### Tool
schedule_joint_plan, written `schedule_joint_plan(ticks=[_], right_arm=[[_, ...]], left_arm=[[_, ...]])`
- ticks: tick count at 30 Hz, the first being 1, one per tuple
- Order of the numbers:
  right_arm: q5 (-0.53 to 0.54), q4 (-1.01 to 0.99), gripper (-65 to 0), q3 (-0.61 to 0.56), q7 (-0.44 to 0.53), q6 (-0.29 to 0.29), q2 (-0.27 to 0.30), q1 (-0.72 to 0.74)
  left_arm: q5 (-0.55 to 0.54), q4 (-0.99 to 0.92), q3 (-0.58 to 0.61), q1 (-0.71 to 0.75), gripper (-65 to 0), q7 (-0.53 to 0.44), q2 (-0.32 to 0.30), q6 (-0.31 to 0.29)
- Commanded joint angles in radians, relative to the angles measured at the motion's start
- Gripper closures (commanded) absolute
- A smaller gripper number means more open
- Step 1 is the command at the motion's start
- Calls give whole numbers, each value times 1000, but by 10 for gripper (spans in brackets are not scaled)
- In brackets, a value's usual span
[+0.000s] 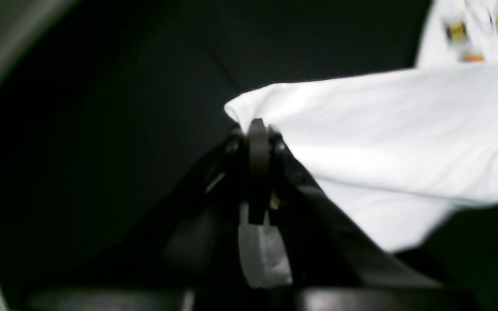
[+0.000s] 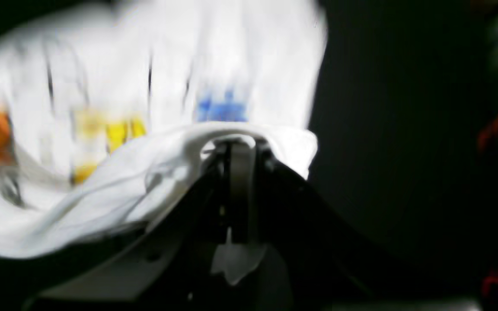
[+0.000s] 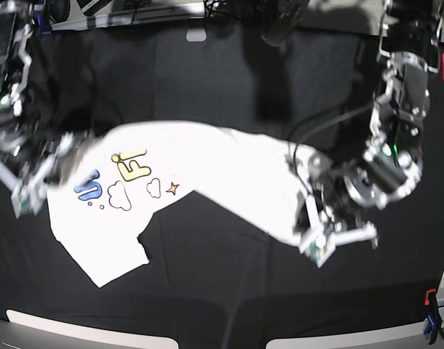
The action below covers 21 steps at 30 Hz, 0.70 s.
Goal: Layout the t-shirt on the table in an organized manner, then fold the t-shirt properly
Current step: 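Regrasp the shirt edges with both grippers, then lift the shirt high with both grippers and hold it up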
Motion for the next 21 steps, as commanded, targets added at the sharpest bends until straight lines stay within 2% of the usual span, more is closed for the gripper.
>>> schedule_joint_plan(ticks=[1, 3, 7, 11, 14, 17, 21], right_arm=[[-9, 23, 0, 7, 26, -6, 16, 55], [-9, 16, 0, 7, 39, -6, 16, 124], [-9, -24, 0, 7, 72, -6, 16, 241], [-1, -113, 0, 7, 113, -6, 16, 356], [89, -216, 0, 4, 113, -1, 16, 452], [173, -317, 0, 4, 110, 53, 16, 555], [206, -409, 0, 4, 100, 66, 16, 670]], left_arm=[[-2, 19, -6, -45, 0, -41, -4, 10], [-2, 19, -6, -98, 0, -69, -4, 31], [-3, 11, -6, -199, 0, -123, -4, 34], [-51, -73, -6, -294, 0, -121, -3, 33], [-94, -173, -6, -363, 0, -121, -1, 33], [-98, -243, -6, -431, 0, -122, 2, 33], [-98, -312, -6, -515, 0, -122, 2, 33]])
